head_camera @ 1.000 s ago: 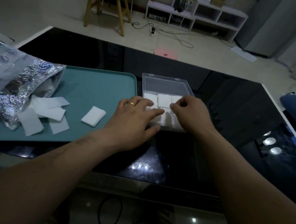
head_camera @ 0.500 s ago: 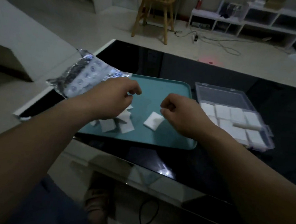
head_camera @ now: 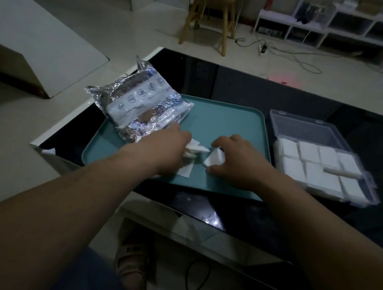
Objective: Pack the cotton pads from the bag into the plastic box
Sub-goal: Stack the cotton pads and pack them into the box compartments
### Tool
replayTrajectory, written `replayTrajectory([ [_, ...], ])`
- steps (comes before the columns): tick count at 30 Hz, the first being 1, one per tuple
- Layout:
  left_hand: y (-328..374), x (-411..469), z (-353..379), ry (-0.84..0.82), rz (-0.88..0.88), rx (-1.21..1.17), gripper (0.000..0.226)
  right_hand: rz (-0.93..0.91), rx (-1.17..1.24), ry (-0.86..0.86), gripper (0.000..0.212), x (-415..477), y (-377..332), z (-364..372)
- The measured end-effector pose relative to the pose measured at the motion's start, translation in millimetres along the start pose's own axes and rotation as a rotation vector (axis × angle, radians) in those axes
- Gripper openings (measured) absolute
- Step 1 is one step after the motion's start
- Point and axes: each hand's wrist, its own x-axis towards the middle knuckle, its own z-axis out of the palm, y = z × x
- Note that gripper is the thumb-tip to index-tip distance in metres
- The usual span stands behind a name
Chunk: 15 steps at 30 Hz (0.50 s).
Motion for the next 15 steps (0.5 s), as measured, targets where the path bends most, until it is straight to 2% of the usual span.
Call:
replayTrajectory([
  [3, 11.8, 9.7, 9.9, 0.060, 0.069, -0.064, 0.031, 0.011, -0.014, 0.022, 0.065, -5.0, 11.5, -4.4],
  [7, 23.3, 17.2, 9.8, 0.130, 0.145, -0.096, 0.015, 0.023, -0.039, 0.076, 0.047, -12.2, 28.8, -11.9],
  [9, 23.6, 15.8, 6.2, 0.122, 0.156, -0.087, 0.023, 0.008, -0.033, 0.095, 0.036, -16.5, 33.3, -13.3],
  [12, 19.5, 11.8, 1.9, 0.044, 0.173, 0.023, 0.054, -0.029, -0.077, 0.063, 0.035, -22.6, 37.2, -12.2],
  [15, 16.3, 10.8, 1.0, 0.039, 0.191, 0.126, 0.057, -0.035, -0.123, 0.034, 0.040, -22.8, 37.5, -11.4],
])
